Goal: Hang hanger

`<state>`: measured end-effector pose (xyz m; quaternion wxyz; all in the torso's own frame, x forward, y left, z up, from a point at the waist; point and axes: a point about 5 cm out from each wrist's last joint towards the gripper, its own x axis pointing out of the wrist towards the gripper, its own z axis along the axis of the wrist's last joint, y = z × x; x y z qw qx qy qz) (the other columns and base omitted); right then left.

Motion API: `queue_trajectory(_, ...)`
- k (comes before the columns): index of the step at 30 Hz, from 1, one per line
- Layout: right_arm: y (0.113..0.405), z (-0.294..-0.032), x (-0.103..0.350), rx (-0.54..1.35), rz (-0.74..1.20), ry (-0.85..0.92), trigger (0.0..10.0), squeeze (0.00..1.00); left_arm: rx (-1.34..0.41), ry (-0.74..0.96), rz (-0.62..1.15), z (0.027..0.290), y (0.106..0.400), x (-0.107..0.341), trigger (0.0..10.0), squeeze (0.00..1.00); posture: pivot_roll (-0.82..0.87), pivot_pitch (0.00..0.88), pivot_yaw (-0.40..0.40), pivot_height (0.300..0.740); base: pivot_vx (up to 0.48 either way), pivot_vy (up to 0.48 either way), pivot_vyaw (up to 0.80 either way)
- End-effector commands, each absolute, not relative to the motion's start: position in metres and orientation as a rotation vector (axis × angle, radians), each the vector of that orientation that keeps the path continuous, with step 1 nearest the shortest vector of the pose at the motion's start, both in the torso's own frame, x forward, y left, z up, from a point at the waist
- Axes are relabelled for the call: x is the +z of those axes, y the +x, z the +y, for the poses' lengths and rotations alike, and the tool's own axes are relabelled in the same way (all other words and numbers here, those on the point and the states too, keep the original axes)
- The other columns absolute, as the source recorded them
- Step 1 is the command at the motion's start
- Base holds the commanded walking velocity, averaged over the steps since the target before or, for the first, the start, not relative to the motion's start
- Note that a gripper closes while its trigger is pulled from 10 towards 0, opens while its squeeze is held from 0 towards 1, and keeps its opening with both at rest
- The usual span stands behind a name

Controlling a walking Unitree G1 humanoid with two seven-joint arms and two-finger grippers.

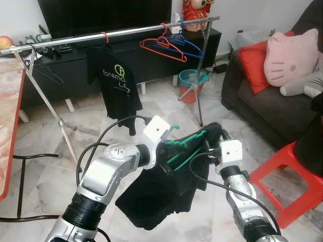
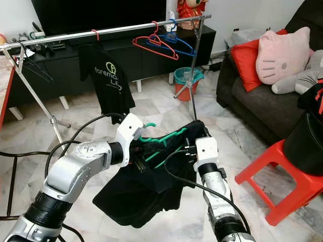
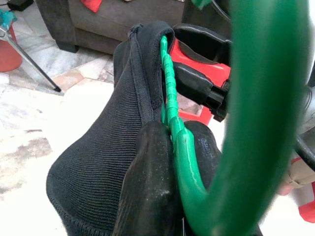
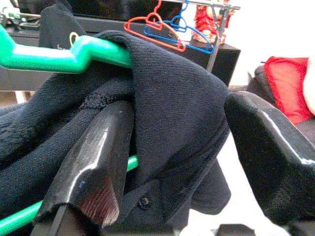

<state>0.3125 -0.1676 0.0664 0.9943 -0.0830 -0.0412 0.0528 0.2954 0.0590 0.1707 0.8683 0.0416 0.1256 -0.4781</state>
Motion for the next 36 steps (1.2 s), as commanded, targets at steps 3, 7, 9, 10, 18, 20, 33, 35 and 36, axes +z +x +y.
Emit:
queue_trajectory(3,0.317,-0.175,0.071,0.056,-0.092,-0.203,10.0,0.0,-1.035,0.107,0.2,0.053,0.293,0.181,10.0,0.0,0.08,0.0,-0.016,0.74,0.0,0.0,0.0)
queue_trajectory(7,0.319,-0.181,0.073,0.013,-0.095,-0.235,10.0,0.0,-1.039,0.107,0.199,0.054,0.293,0.181,10.0,0.0,0.08,0.0,-0.017,0.74,0.0,0.0,0.0)
queue_trajectory(9,0.319,-0.182,0.073,0.007,-0.091,-0.246,10.0,0.0,-1.044,0.111,0.198,0.054,0.292,0.181,10.0,0.0,0.08,0.0,-0.017,0.74,0.0,0.0,0.0)
queue_trajectory(10,0.319,-0.183,0.072,-0.002,-0.085,-0.255,10.0,0.0,-1.045,0.111,0.199,0.055,0.292,0.181,10.0,0.0,0.08,0.0,-0.017,0.74,0.0,0.0,0.0)
queue_trajectory(18,0.32,-0.184,0.069,-0.014,-0.067,-0.265,0.0,0.0,-1.044,0.117,0.203,0.056,0.292,0.18,10.0,0.0,0.08,0.0,-0.018,0.74,0.0,0.0,0.0)
queue_trajectory(20,0.32,-0.184,0.069,-0.013,-0.064,-0.268,0.0,0.0,-1.046,0.118,0.202,0.056,0.292,0.18,10.0,0.0,0.08,0.0,-0.018,0.74,0.0,0.0,0.0)
queue_trajectory(33,0.319,-0.183,0.066,-0.011,-0.046,-0.285,0.0,0.0,-1.043,0.122,0.197,0.056,0.293,0.181,10.0,0.0,0.08,0.0,-0.02,0.74,0.0,0.0,0.0)
queue_trajectory(35,0.319,-0.183,0.066,-0.011,-0.044,-0.286,0.0,0.0,-1.042,0.124,0.196,0.057,0.293,0.181,10.0,0.0,0.08,0.0,-0.02,0.74,0.0,0.0,0.0)
queue_trajectory(36,0.319,-0.183,0.065,-0.013,-0.041,-0.289,0.0,0.0,-1.041,0.125,0.195,0.057,0.293,0.181,10.0,0.0,0.08,0.0,-0.02,0.74,0.0,0.0,0.0)
